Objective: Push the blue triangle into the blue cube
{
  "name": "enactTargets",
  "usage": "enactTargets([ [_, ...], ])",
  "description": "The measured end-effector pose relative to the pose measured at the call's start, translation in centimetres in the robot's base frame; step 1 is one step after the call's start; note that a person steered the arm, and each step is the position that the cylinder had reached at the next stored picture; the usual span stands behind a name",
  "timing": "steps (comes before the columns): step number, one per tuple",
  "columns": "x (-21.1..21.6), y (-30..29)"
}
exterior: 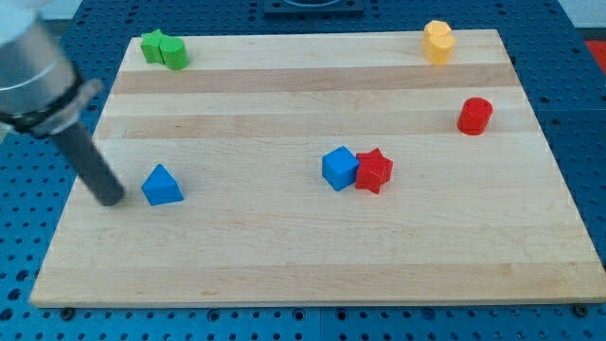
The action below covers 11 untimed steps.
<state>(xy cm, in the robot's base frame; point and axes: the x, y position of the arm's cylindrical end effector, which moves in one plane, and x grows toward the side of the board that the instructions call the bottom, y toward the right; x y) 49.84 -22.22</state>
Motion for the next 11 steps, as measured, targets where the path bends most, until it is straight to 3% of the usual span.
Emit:
enactTargets([
  [2,-0.1,17.3],
  [3,-0.2,21.0],
  [4,1.3,20.5],
  [5,3.5,14.8],
  [6,2.8,7.2],
  [7,-1.5,5.4],
  [9,-2.8,17.4],
  [11,-0.4,20.0],
])
